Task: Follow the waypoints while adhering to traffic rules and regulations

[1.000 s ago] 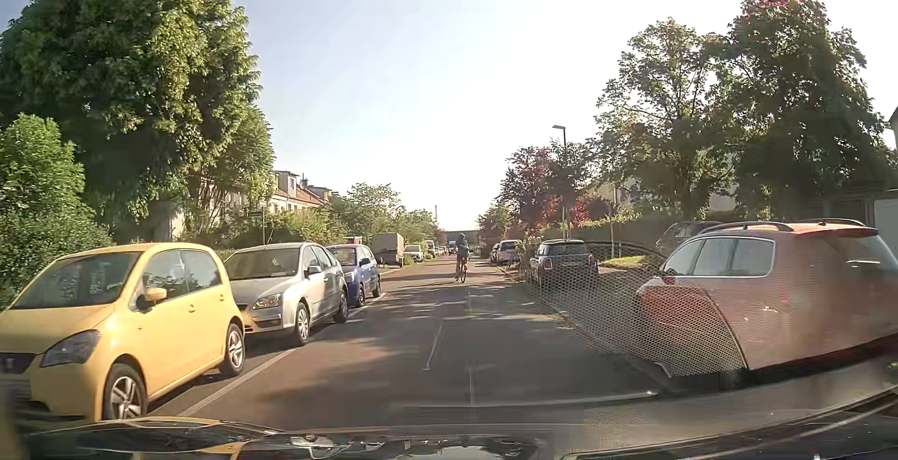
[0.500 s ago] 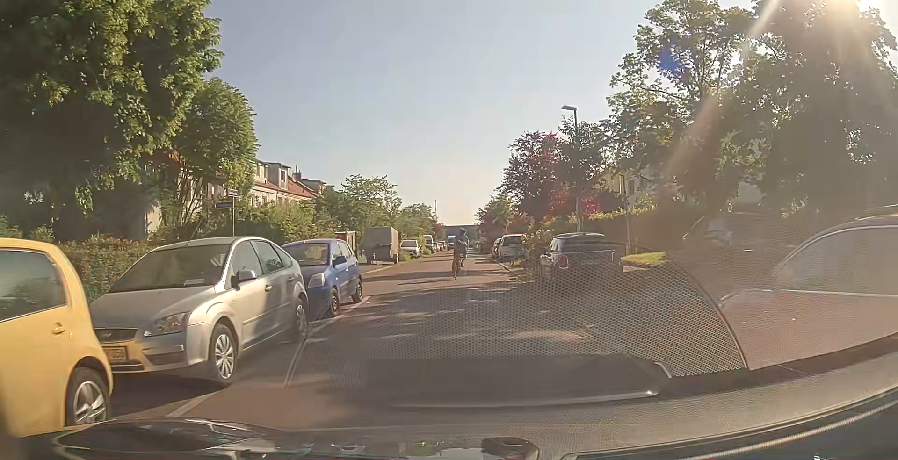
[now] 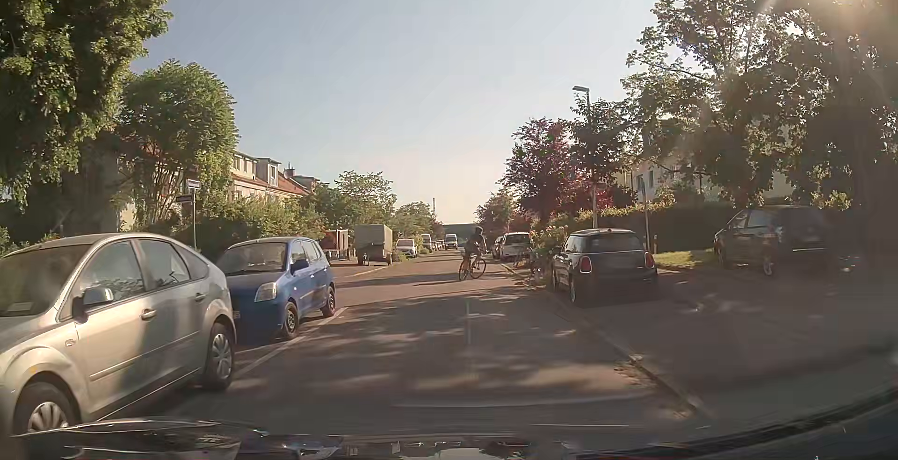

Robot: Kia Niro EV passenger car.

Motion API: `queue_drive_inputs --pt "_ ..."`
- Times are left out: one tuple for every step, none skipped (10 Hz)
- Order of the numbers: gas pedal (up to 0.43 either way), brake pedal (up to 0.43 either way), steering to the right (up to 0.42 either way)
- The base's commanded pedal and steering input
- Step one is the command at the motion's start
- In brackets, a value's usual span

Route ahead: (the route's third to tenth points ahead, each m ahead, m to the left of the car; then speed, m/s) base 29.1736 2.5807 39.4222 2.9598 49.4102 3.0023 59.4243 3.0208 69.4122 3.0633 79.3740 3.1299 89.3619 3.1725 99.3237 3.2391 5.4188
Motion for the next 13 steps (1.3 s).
queue_drive_inputs --pt "0.020 0.000 0.006" --pt "0.020 0.000 0.006" --pt "0.020 0.000 0.004" --pt "0.020 0.000 0.003" --pt "0.020 0.000 0.004" --pt "0.028 0.000 0.005" --pt "0.047 0.000 0.006" --pt "0.047 0.000 0.006" --pt "0.059 0.000 0.006" --pt "0.059 0.000 0.006" --pt "0.059 0.000 0.006" --pt "0.059 0.000 0.006" --pt "0.059 0.000 0.006"
